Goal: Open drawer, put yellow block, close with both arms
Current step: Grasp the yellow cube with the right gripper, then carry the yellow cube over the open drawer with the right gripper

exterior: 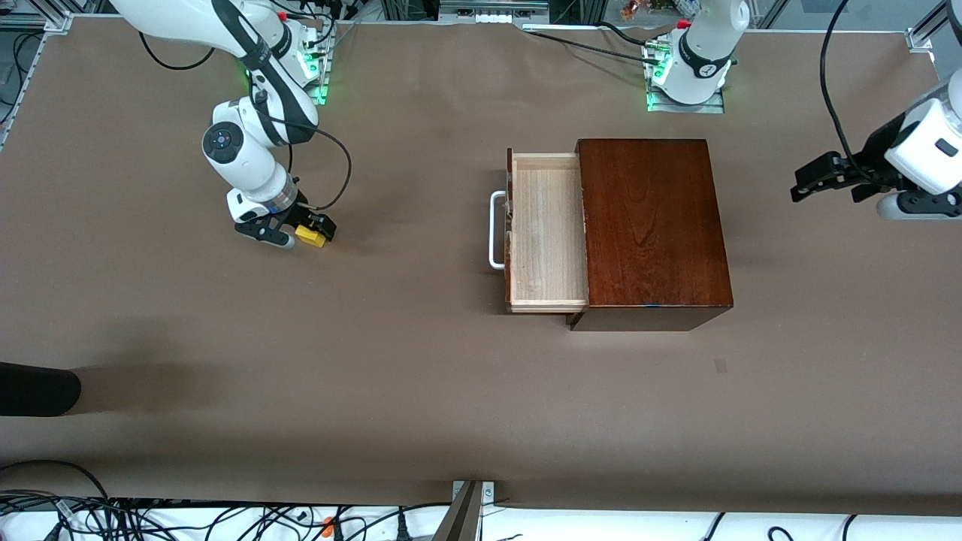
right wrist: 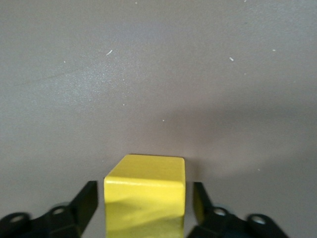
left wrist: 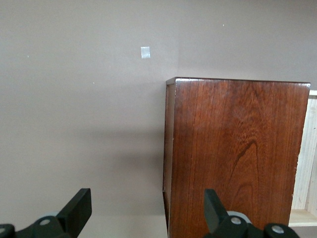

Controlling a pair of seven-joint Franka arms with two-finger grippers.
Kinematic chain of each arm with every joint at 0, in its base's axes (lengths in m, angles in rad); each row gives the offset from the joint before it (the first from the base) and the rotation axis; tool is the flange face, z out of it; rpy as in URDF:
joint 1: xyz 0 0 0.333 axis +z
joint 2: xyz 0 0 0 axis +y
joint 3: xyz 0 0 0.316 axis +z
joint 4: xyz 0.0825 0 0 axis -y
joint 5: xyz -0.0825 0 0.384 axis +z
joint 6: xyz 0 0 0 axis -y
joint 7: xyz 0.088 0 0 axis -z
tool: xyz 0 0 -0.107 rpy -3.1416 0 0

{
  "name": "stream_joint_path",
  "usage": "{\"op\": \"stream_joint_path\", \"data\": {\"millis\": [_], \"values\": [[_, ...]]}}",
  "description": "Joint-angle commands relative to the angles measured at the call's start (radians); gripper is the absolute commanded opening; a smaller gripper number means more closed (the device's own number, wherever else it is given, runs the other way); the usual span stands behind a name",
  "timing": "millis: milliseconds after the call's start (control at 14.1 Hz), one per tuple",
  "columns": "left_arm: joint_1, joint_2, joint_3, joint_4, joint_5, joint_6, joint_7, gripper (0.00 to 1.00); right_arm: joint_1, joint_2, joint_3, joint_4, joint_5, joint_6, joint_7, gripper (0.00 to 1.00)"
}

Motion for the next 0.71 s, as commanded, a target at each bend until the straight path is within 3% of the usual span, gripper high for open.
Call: {"op": "stream_joint_path", "data": {"millis": [0, 354, 638], "values": [[0.004, 0.022, -0.014, 0.049, 0.009, -0.037, 0.005, 1.00, -0.008, -0.015, -0.007, 0.016, -0.022, -0.006, -0.031, 0.00], [0.004, 0.022, -0.014, 0.047, 0.015, -0.039, 0.018, 1.00, -0.006, -0.193, 0.000, 0.236, -0.037, -0.451, -0.026, 0.00], [-0.008, 0.011, -0.018, 0.048, 0.016, -0.028, 0.023, 1.00, -0.003, -0.207, 0.038, 0.597, -0.019, -0.916, 0.035, 0.00]]}}
